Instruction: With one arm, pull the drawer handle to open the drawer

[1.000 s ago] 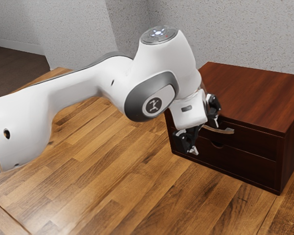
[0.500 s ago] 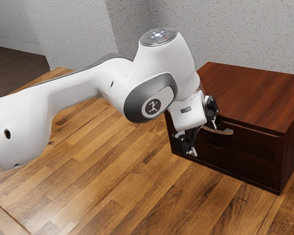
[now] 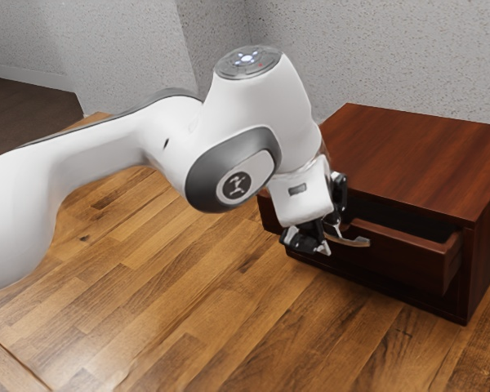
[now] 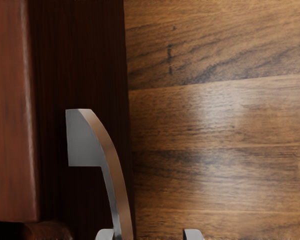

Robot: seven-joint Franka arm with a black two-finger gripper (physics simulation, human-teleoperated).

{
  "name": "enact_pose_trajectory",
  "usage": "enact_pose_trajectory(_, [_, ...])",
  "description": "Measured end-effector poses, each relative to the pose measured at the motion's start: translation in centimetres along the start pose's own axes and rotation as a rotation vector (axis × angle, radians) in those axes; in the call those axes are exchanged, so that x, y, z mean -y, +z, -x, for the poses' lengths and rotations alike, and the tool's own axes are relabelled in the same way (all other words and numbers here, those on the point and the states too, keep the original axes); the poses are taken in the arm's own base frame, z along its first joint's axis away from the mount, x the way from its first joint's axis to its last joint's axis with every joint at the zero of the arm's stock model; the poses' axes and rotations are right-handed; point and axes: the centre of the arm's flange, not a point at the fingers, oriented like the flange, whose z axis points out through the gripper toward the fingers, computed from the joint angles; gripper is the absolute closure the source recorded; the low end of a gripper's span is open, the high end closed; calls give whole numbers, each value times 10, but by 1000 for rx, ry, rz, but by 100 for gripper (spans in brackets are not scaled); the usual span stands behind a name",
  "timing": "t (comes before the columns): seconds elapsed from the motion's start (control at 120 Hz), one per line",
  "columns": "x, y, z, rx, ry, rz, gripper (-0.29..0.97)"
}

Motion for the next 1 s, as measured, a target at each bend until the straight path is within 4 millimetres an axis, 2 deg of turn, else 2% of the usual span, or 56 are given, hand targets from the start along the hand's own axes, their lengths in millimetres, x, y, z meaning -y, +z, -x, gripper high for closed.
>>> enact_pose_trajectory(0.225, [-21,-6,-3,15,-14,8,69])
enact_pose_trajectory(0.442, [-45,-16,-6,28,-32,12,72])
enact_pose_trajectory(0.5, [-53,-21,-7,34,-36,10,73])
enact_pose_trajectory(0.542, [-67,-29,-7,45,-38,2,73])
enact_pose_trajectory(0.575, [-82,-41,-13,51,-30,-13,72])
enact_pose_trajectory(0.608, [-103,-72,-35,50,10,-63,71])
enact_pose_trajectory(0.65, [-130,-128,-69,39,77,-164,64])
enact_pose_trajectory(0.692, [-148,-188,-90,20,114,-273,55])
enact_pose_trajectory(0.725, [-156,-220,-93,11,115,-322,47])
enact_pose_trajectory(0.8, [-161,-264,-86,6,88,-367,32])
enact_pose_trajectory(0.858, [-153,-274,-79,-4,59,-347,24])
enact_pose_trajectory(0.908, [-129,-276,-76,-36,30,-302,19])
enact_pose_trajectory(0.95, [-102,-267,-73,-56,3,-237,15])
enact_pose_trajectory(1.0, [-82,-251,-56,-57,-40,-160,12])
